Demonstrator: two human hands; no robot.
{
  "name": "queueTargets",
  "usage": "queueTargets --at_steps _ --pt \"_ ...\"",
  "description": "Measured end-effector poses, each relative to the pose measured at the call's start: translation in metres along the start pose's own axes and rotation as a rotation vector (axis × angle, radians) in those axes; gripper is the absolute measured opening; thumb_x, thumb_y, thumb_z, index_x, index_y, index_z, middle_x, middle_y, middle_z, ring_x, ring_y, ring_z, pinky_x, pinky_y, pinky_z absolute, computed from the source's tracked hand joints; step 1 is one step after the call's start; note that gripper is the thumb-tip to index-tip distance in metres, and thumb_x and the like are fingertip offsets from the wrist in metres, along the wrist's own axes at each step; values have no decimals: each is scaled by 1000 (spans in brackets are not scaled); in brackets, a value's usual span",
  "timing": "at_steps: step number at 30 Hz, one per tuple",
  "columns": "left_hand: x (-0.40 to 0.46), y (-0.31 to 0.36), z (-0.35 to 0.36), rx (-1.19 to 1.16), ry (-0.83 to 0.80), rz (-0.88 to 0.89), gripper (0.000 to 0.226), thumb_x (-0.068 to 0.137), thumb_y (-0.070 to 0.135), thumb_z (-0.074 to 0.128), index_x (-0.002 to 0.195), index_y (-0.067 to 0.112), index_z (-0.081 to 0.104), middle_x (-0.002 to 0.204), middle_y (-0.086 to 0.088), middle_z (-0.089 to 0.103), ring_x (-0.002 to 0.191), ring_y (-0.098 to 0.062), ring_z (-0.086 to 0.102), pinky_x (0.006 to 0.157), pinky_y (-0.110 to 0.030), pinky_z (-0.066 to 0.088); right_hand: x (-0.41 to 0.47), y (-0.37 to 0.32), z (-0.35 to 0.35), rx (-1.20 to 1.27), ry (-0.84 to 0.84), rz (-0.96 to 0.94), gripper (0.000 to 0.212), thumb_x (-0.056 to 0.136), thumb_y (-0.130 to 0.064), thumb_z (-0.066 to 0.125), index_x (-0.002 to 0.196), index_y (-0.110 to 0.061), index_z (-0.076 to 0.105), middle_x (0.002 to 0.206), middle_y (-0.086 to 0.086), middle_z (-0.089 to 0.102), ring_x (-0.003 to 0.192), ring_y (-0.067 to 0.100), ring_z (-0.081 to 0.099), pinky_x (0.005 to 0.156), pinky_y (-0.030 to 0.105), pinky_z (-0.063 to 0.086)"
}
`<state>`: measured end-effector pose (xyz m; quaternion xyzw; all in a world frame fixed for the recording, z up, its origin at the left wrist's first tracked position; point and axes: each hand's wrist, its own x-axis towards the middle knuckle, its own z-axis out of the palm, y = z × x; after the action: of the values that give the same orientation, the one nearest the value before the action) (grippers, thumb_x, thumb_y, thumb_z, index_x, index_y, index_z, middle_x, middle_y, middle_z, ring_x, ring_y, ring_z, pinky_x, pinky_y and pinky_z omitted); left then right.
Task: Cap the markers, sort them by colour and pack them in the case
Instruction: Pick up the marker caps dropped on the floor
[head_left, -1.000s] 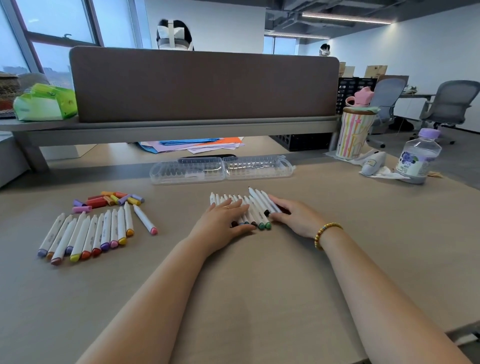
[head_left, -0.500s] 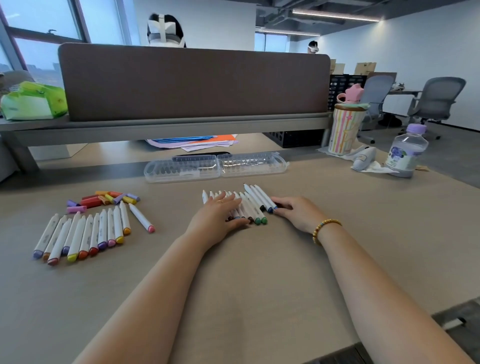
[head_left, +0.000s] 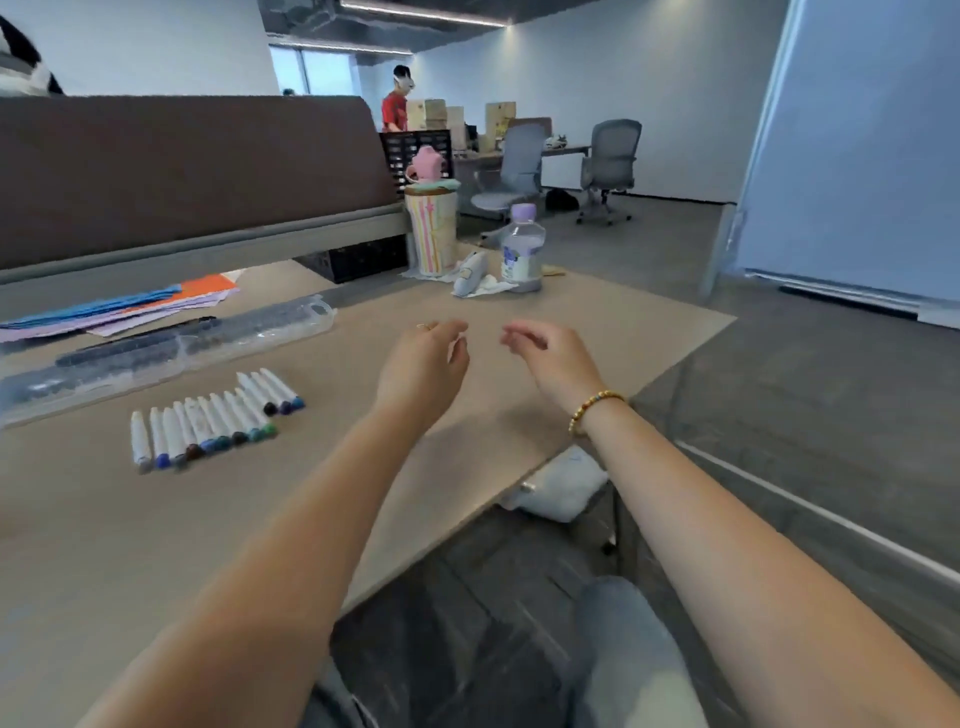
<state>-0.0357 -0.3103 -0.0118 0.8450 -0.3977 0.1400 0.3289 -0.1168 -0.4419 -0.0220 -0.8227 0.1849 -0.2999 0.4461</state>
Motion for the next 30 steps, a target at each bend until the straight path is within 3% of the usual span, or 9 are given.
queueTargets --at_steps 8,12,17,22,27,30 --pt "-11 174 128 -157 -256 324 31 97 17 42 123 12 59 111 -15 63 101 -30 59 85 -33 43 -68 98 -184 -102 387 187 25 96 -9 45 109 -5 66 99 8 69 91 17 64 85 24 47" --pt "-27 215 189 -124 -440 513 33 97 20 41 125 15 56 114 -9 64 101 -29 60 84 -37 48 -104 150 -229 -150 497 331 24 96 -10 44 103 -7 66 95 8 70 91 21 65 88 34 50" --pt "-33 232 284 -31 -704 589 32 98 22 39 127 16 51 108 -6 64 93 -25 59 75 -34 47 -125 240 -254 -226 475 557 23 97 -14 44 101 -12 67 89 0 68 90 22 65 86 38 52" --pt "-46 229 413 84 -964 584 32 99 24 37 126 10 47 111 -10 62 97 -29 58 79 -38 49 -149 359 -263 -246 424 796 24 98 -16 44 109 -12 64 94 1 68 88 20 64 74 28 48" --pt "-85 223 550 180 -1166 570 35 99 23 37 131 10 39 117 -11 56 102 -31 57 76 -38 48 -196 488 -264 -343 270 1066 28 98 -17 45 122 -9 58 118 11 65 102 25 60 88 33 45" --pt "-116 215 625 213 -1278 545 41 99 23 38 137 9 31 127 -14 51 111 -32 53 82 -38 44 -225 559 -257 -327 259 1245 31 98 -21 44 125 -8 52 119 16 63 108 31 58 90 36 46"
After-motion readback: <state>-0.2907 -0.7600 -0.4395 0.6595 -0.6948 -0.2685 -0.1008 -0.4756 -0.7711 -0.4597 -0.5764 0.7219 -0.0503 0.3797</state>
